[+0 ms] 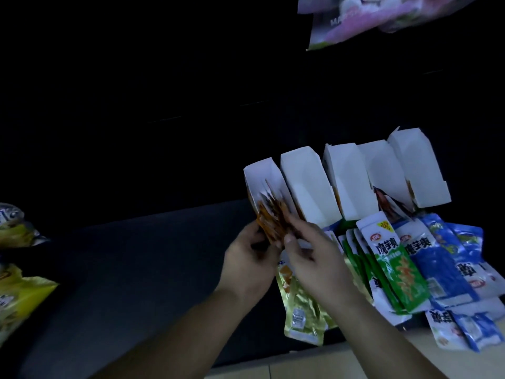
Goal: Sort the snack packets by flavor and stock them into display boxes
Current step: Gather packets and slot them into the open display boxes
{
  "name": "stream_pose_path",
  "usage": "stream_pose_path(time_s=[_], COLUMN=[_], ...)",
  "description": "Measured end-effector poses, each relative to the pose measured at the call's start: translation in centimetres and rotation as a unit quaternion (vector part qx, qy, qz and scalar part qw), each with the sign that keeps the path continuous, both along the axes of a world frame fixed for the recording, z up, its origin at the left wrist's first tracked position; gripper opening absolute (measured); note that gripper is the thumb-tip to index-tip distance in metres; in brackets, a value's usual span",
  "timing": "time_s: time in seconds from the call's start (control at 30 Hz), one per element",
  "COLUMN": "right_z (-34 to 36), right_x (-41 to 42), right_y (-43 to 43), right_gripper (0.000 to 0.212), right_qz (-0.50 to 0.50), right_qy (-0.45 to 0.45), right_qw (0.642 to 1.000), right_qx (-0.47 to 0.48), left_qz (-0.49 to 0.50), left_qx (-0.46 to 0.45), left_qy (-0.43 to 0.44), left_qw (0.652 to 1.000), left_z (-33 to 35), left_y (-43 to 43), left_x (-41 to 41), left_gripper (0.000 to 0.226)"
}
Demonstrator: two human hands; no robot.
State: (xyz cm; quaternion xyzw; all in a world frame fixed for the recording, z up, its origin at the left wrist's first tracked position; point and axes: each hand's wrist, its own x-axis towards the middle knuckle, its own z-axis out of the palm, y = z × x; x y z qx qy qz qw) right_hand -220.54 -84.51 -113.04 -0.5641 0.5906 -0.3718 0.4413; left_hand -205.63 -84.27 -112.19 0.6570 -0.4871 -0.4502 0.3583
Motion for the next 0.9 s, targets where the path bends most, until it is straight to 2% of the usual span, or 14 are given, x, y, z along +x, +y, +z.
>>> stream_pose_path(time_s=[0.1,0.23,0.33,0.4,0.53,0.6,0.67,0.77,0.83,0.9], right_z=[-0.1,0.0,-0.1,-0.7,-1.8,-2.3,-2.9,-3.7,-4.1,-4.2], right_x=[-0.6,-1.7,-2.5,-3.4,-5.6,-6.2,-6.6,-7.1,-7.3,-7.4], right_y=[0.0,0.3,1.3,2.0,3.6,4.7,5.6,6.2,6.4,6.6], right_gripper=[0.043,0.04,0.033,0.028,0.026,0.029,0.034,0.045,0.054,0.055], right_qz=[0.073,0.021,-0.028,-0.05,-0.026,-0.002,0.016,0.037,0.053,0.066], right_qy=[-0.068,-0.071,-0.036,0.004,0.187,0.236,0.242,0.248,0.26,0.271], right_qw=[0.993,0.996,0.999,0.998,0.982,0.972,0.97,0.968,0.964,0.96], right_qx=[0.065,0.047,0.028,0.027,0.021,0.007,0.009,0.005,-0.002,-0.016], left_qz=[0.013,0.009,-0.002,-0.01,-0.086,-0.12,-0.111,-0.071,-0.046,0.018], left_qx=[-0.003,0.001,0.013,0.033,0.107,0.116,0.127,0.167,0.162,0.167], left_qy=[-0.005,-0.028,-0.046,-0.072,-0.108,-0.133,-0.14,-0.066,-0.035,-0.012], left_qw=[1.0,1.0,0.999,0.997,0.985,0.977,0.976,0.981,0.985,0.986], left_z=[-0.9,-1.7,-1.5,-1.7,-3.4,-4.4,-4.8,-6.5,-8.8,-8.1], left_y=[-1.0,-1.3,0.4,2.0,5.5,6.9,7.5,7.2,6.7,6.0], left_x=[0.1,0.8,1.4,1.4,-0.5,-1.9,-3.1,-4.5,-4.3,-4.8], left_gripper=[0.036,0.039,0.042,0.032,0.018,0.036,0.04,0.049,0.058,0.062])
